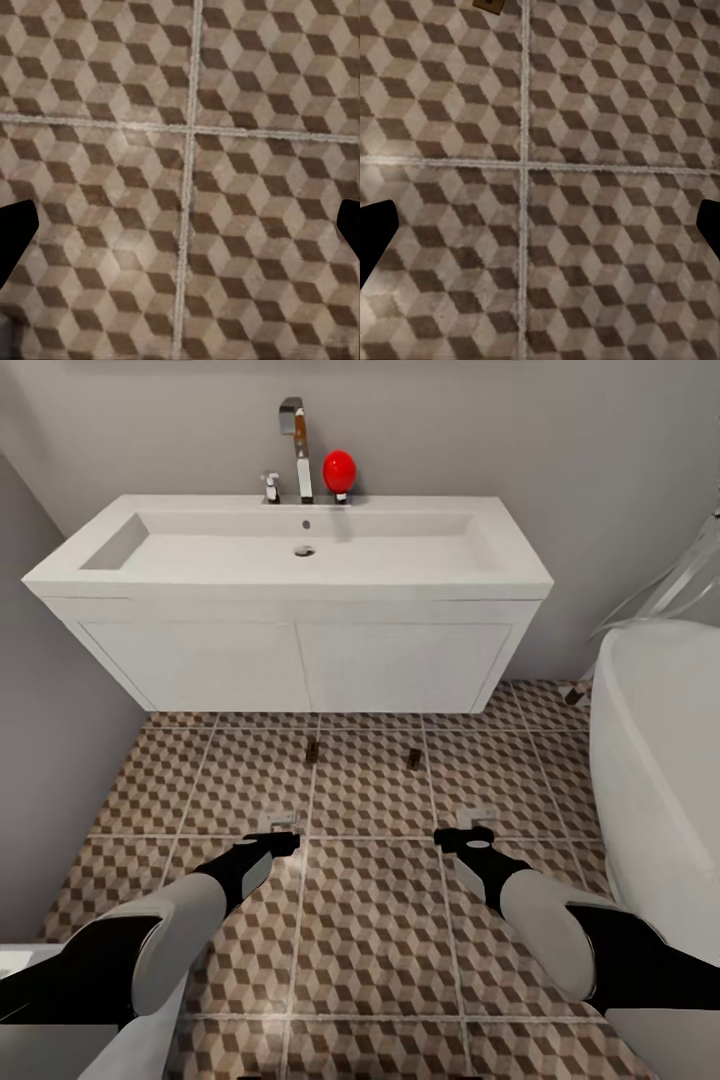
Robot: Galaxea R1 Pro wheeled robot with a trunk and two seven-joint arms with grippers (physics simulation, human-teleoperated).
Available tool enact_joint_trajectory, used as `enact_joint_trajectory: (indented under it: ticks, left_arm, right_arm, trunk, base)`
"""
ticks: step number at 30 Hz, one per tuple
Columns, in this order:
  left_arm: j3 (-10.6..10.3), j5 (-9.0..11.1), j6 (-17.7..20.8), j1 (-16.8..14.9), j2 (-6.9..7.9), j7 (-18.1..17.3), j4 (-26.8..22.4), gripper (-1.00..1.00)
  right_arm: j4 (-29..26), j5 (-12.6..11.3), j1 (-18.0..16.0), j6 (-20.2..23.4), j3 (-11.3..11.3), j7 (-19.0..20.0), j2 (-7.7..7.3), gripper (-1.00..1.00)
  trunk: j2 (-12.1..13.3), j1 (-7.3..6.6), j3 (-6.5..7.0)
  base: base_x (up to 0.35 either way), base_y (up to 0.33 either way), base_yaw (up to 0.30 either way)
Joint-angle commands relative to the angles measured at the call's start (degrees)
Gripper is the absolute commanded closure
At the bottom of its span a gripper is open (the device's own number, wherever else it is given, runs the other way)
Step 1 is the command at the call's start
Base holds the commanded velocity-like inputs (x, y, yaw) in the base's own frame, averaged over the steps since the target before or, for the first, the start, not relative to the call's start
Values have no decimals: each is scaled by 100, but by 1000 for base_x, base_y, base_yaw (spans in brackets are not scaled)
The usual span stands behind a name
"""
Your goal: Take the four mousetraps from the cabinet in the bathroom and place them on the bathroom floor. Make sure all four end up on the same floor surface, and ensure that at least two of them are either under or directly next to the same bathroom sink.
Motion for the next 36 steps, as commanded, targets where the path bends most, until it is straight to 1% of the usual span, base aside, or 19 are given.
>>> enact_joint_trajectory:
  ticks: [1, 8, 15, 20, 22, 25, 28, 29, 30, 31, 36]
  left_arm:
    - [35, 0, 33, 9, 2, 10, 10, -100]
    - [36, 22, 41, 58, 26, -6, 74, -100]
    - [36, 27, 59, 68, 21, -15, 110, -100]
    - [36, 30, 62, 72, 14, -14, 121, -100]
    - [36, 33, 62, 81, 12, -12, 127, -100]
    - [36, 40, 63, 108, 11, -10, 135, -100]
    - [36, 43, 63, 198, 10, -10, 160, -100]
    - [36, 43, 63, 198, 10, -10, 160, -100]
    - [39, 44, 62, 286, 10, -13, 174, -100]
    - [39, 44, 62, 286, 10, -13, 174, -100]
    - [49, 50, 58, 502, 11, -14, 194, -100]
  right_arm:
    - [21, 52, 1, -26, -49, -25, 2, -100]
    - [36, 46, 231, -33, -53, -34, -7, -100]
    - [40, 45, 682, -21, -55, -33, -21, -100]
    - [41, 44, 834, -12, -55, -34, -37, -100]
    - [41, 44, 889, -6, -55, -31, -71, -100]
    - [41, 44, 978, -3, -55, -28, -161, -100]
    - [41, 44, 1089, -4, -54, -24, -254, -100]
    - [41, 44, 1089, -4, -54, -24, -254, -100]
    - [41, 44, 1184, -4, -54, -21, -296, -100]
    - [41, 44, 1184, -4, -54, -21, -296, -100]
    - [41, 44, 1444, -10, -55, -20, -352, -100]
  trunk:
    - [40, -23, 16]
    - [321, -177, 141]
    - [601, -330, 267]
    - [802, -440, 357]
    - [882, -484, 393]
    - [1002, -550, 446]
    - [1123, -616, 500]
    - [1163, -638, 518]
    - [1203, -660, 536]
    - [1243, -682, 554]
    - [1444, -792, 644]
  base:
    - [0, 0, 0]
    - [0, 0, 0]
    - [0, 0, 0]
    - [0, 0, 0]
    - [0, 0, 0]
    - [0, 0, 0]
    - [0, 0, 0]
    - [0, 0, 0]
    - [0, 0, 0]
    - [0, 0, 0]
    - [0, 0, 0]
